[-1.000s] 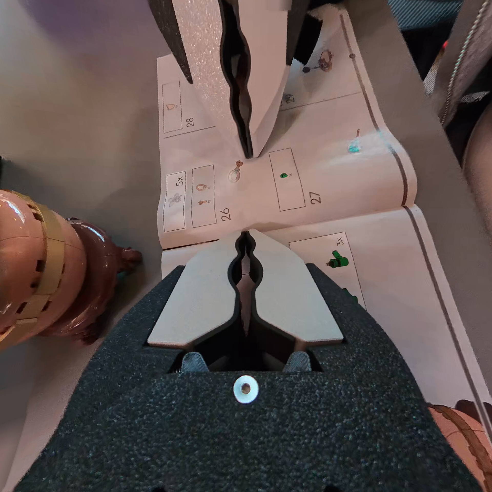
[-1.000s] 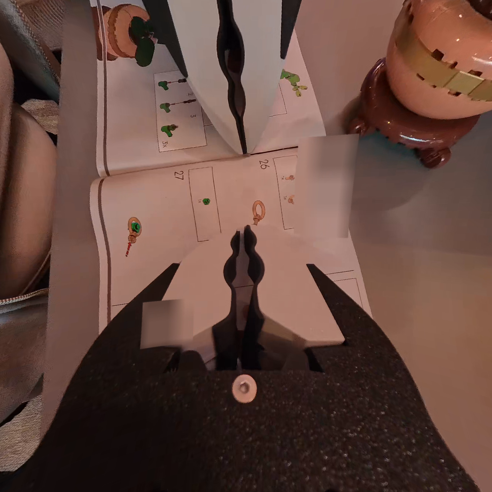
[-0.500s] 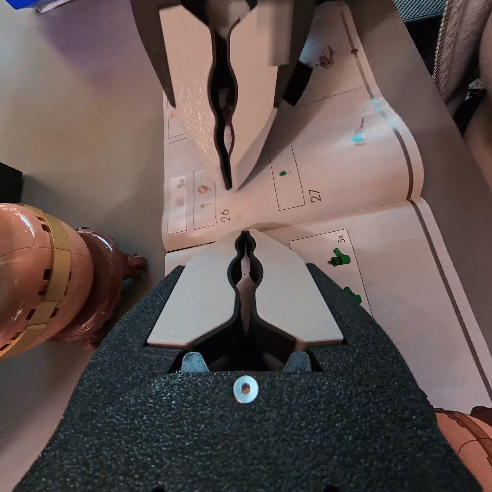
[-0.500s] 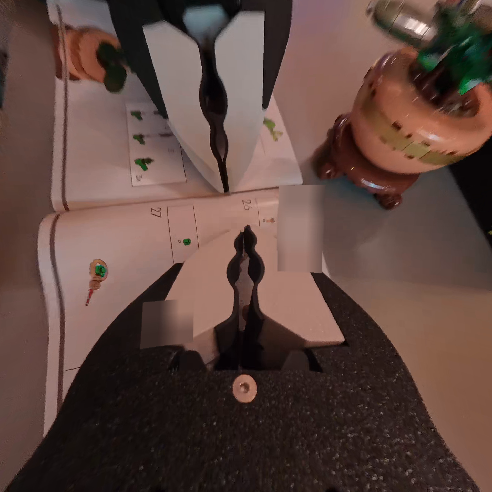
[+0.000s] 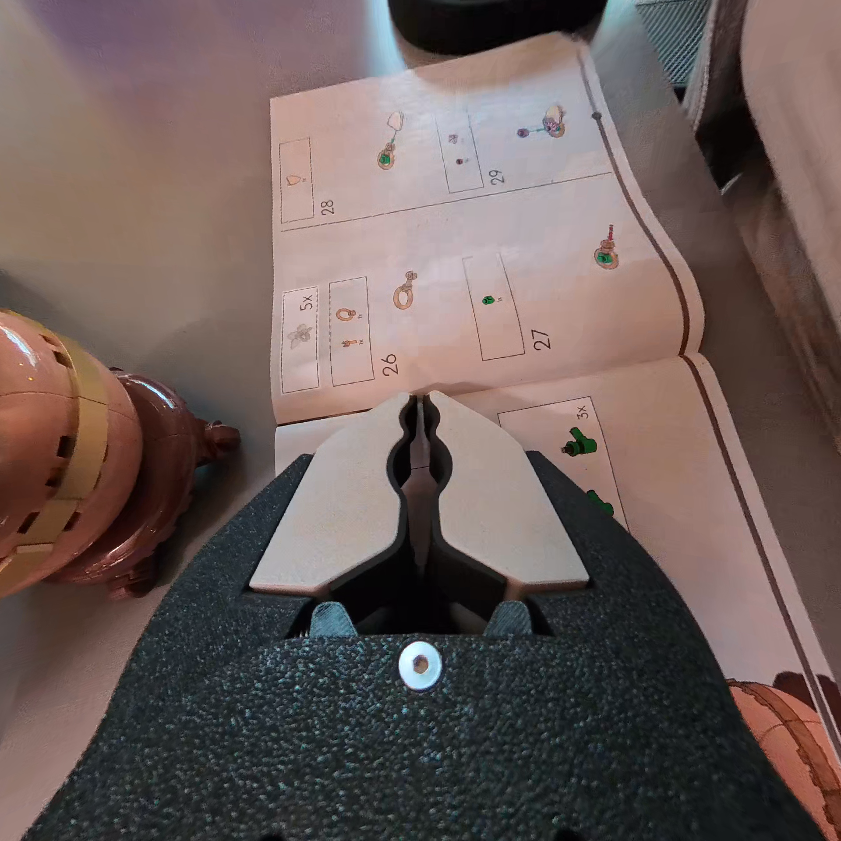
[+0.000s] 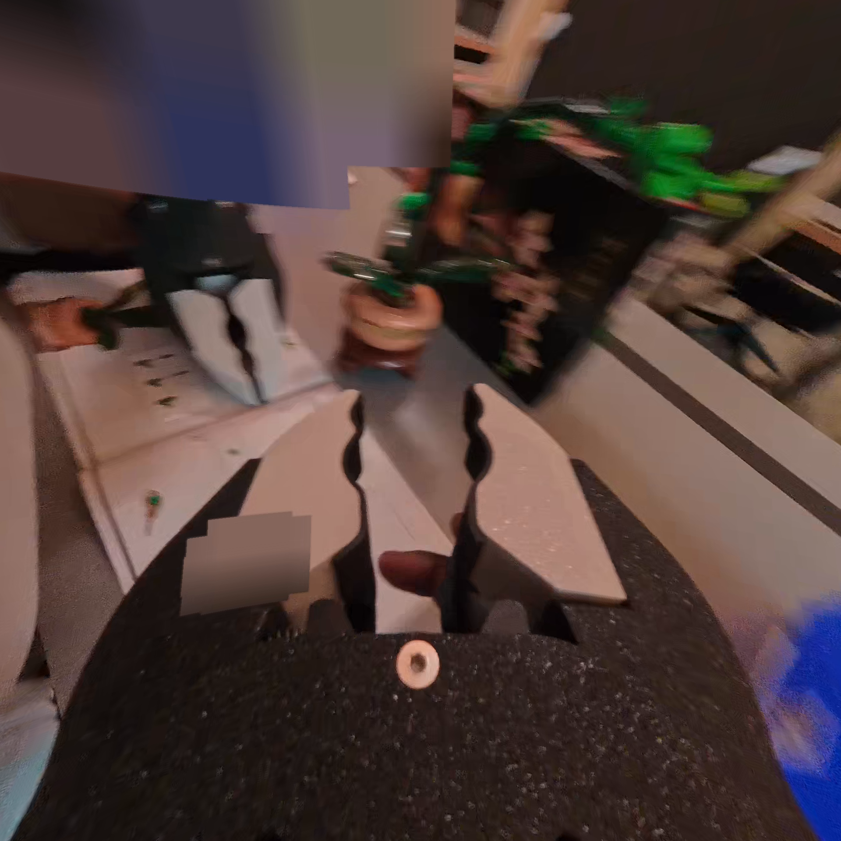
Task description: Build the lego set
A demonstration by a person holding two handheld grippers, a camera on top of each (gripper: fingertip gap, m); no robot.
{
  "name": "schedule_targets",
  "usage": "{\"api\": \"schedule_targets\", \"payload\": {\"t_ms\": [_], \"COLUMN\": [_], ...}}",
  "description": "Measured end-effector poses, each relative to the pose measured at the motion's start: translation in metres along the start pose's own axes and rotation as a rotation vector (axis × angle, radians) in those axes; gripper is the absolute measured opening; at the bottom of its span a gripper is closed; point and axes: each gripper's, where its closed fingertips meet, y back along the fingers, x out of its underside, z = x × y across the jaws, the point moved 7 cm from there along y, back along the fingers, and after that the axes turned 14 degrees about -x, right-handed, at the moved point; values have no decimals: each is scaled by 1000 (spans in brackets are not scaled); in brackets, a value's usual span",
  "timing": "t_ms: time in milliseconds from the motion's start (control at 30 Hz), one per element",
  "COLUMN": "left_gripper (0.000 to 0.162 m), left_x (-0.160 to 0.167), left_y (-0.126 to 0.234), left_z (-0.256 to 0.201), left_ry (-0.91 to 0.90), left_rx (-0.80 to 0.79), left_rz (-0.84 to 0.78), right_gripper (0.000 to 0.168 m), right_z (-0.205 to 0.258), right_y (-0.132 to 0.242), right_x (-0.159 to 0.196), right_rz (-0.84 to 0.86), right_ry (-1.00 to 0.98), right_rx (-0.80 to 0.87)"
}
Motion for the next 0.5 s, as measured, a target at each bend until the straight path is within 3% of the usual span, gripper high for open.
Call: {"api": "schedule_targets", "payload": {"t_ms": [67,133,200,267,300,333,367,500], "left_gripper": [4,6,7,8,8,9,9,9], "left_x": [0,0,0,0,0,0,0,1], "left_y": [0,-1,-1,-1,-1,-1,-1,1], "left_z": [2,3,3,3,4,4,3,1], "left_ry": [22,40,48,60,71,85,97,102], "left_rx": [10,12,7,1,-1,-3,-7,-42], "left_rz": [7,12,14,18,22,27,31,33], "right_gripper": [71,78,78,72,61,43,15,17], "right_z": [-32,-54,-64,-71,-76,-79,-79,-81], "right_y": [69,133,159,150,145,138,129,103], "right_x": [20,59,95,116,123,126,122,118], "right_rz": [119,321,403,394,444,488,481,482], "right_ry": [-101,-180,-346,-483,-489,-461,-430,-361], "right_rx": [294,567,584,482,487,477,428,431]}}
